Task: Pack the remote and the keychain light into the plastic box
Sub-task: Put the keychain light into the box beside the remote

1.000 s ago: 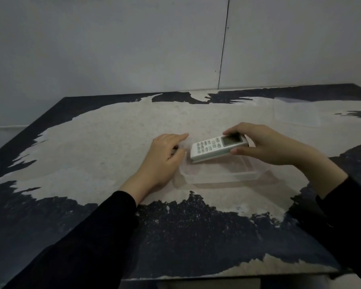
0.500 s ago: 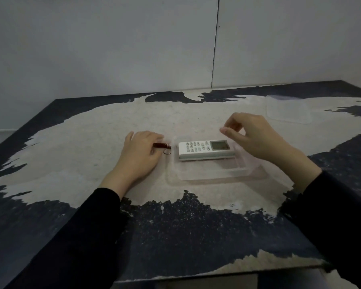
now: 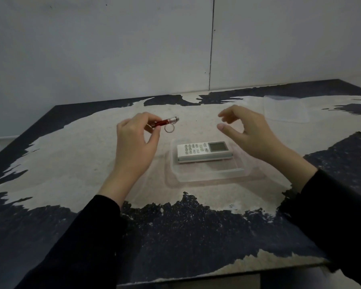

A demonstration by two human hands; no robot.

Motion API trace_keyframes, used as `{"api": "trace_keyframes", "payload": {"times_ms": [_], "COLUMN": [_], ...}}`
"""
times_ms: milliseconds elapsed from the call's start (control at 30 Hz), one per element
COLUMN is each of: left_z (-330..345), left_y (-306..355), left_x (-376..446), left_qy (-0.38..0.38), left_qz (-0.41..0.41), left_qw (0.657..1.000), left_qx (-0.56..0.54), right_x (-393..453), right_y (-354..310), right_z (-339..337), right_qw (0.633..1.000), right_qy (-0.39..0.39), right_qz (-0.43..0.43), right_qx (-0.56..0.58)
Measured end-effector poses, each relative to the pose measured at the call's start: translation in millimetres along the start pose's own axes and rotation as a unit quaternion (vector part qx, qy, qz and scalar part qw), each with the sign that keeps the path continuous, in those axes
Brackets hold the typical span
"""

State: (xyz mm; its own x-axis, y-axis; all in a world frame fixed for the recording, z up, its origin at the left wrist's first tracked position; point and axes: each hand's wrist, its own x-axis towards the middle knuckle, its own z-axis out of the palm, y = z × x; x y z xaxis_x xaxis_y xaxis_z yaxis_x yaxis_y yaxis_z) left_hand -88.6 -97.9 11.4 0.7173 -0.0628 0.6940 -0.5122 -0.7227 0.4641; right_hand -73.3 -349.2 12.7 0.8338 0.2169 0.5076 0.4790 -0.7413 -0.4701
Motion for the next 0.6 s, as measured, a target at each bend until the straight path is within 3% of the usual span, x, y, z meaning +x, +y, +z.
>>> {"api": "trace_keyframes", "payload": {"times_ms": [100, 233, 400, 600], "left_z": [4, 18, 21, 17], "left_y": [25, 36, 27, 22], "left_x": [-5, -15, -19, -14], "left_qy": [-0.003, -0.067, -0.132, -0.225], "left_qz": [0.059, 0.128, 0.101, 0.052], "left_qw": [0.998, 0.988, 0.983, 0.972], "left_qx": [0.002, 0.054, 0.070, 0.044], "right_x": [-3, -5, -6, -7], "right_y": [-18, -30, -19, -18], "right_z": [2, 5, -4, -13], "right_qw": [0.997, 0.993, 0.981, 0.965], "right_qy": [-0.049, -0.094, -0.196, -0.255], "right_qz": [-0.011, -0.036, -0.009, -0.018], "right_qx": [0.050, 0.067, -0.002, -0.055]}}
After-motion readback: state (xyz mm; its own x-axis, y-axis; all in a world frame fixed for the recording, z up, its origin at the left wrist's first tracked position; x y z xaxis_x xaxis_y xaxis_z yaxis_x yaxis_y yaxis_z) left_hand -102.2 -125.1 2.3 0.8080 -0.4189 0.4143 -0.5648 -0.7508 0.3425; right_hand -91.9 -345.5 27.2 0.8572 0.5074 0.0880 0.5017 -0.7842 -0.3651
